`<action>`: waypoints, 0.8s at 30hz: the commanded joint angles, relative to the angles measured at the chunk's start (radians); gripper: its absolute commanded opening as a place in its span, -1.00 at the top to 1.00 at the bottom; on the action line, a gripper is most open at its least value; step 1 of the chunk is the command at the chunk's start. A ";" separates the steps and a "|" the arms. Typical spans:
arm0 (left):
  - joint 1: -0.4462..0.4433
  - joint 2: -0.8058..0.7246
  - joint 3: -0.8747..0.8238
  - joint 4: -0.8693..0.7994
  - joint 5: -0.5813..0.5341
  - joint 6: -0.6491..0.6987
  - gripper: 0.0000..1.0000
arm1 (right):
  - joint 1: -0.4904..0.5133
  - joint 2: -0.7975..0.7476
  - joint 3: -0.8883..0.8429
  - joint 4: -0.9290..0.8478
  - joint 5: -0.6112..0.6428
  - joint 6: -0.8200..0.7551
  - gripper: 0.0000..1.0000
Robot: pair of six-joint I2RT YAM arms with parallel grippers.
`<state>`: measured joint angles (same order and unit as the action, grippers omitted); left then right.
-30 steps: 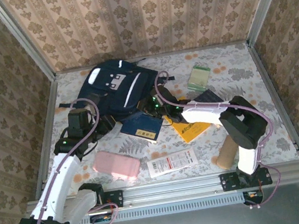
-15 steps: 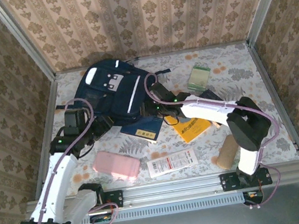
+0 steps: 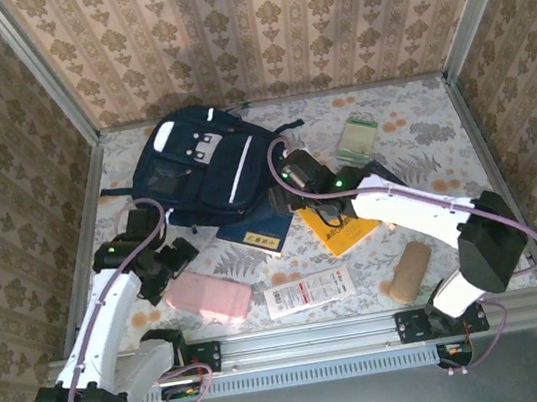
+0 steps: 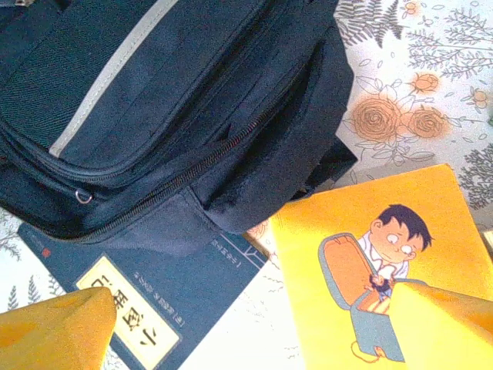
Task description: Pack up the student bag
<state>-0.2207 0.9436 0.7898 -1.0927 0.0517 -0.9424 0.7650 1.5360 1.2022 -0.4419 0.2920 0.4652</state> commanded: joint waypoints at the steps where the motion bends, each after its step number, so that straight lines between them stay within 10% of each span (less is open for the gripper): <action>1: 0.006 0.001 -0.080 -0.053 0.012 -0.069 -1.00 | 0.008 -0.076 -0.047 0.012 0.006 -0.022 -0.87; 24: 0.043 0.110 -0.280 0.360 0.111 -0.203 -1.00 | 0.011 -0.205 -0.179 0.167 -0.105 0.066 -0.96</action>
<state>-0.1833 1.0348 0.5270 -0.8082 0.1375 -1.1076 0.7704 1.3411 1.0397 -0.3237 0.2234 0.5003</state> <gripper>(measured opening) 0.999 0.981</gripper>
